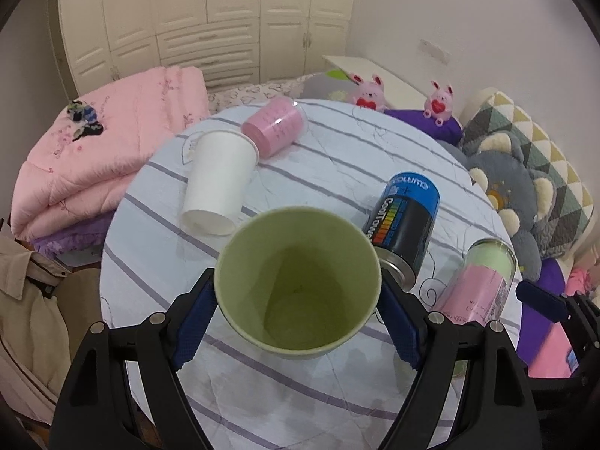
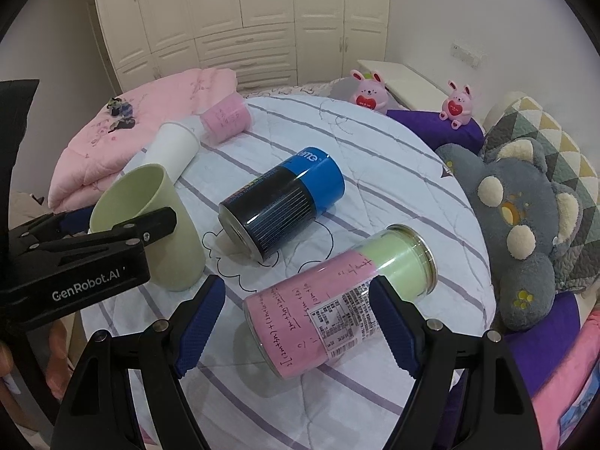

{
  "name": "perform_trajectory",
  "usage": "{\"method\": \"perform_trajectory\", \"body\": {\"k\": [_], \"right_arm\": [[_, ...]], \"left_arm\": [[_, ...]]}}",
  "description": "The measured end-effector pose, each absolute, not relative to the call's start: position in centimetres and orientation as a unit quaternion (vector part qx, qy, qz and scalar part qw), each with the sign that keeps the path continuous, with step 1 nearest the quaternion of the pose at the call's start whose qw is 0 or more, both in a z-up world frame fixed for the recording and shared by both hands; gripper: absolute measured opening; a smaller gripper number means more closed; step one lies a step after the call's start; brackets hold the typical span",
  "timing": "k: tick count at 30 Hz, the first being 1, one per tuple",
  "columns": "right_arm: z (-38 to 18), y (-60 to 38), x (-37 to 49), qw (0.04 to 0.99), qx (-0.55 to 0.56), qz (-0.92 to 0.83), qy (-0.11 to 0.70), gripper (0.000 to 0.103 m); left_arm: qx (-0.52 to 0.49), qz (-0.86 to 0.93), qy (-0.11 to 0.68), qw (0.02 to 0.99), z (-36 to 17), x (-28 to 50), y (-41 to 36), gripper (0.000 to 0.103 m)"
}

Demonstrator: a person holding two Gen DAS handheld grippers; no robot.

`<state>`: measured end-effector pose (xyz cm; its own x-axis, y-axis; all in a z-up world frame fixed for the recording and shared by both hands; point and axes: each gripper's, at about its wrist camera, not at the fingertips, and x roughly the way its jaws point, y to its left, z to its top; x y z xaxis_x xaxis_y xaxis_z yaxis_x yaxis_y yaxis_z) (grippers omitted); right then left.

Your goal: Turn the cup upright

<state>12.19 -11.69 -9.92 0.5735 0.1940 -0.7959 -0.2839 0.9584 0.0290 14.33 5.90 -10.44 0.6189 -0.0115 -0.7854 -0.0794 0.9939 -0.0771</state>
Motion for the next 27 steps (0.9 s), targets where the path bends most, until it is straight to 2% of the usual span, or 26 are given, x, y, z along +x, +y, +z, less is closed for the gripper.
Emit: {"method": "perform_trajectory", "body": {"k": [4, 16, 27], "right_arm": [[-9.6, -11.9, 11.7, 0.888, -0.051, 0.133, 0.437, 0.080], [-7.6, -12.2, 9.1, 0.902, -0.051, 0.135, 0.407, 0.080], [-5.5, -13.5, 5.9, 0.920, -0.055, 0.115, 0.371, 0.080]], "left_arm": [[-0.047, 0.022, 0.425, 0.904, -9.7, 13.6, 5.8, 0.095], [-0.058, 0.023, 0.396, 0.916, -7.0, 9.6, 6.0, 0.095], [-0.050, 0.032, 0.348, 0.935, -4.4, 3.8, 5.8, 0.100]]}}
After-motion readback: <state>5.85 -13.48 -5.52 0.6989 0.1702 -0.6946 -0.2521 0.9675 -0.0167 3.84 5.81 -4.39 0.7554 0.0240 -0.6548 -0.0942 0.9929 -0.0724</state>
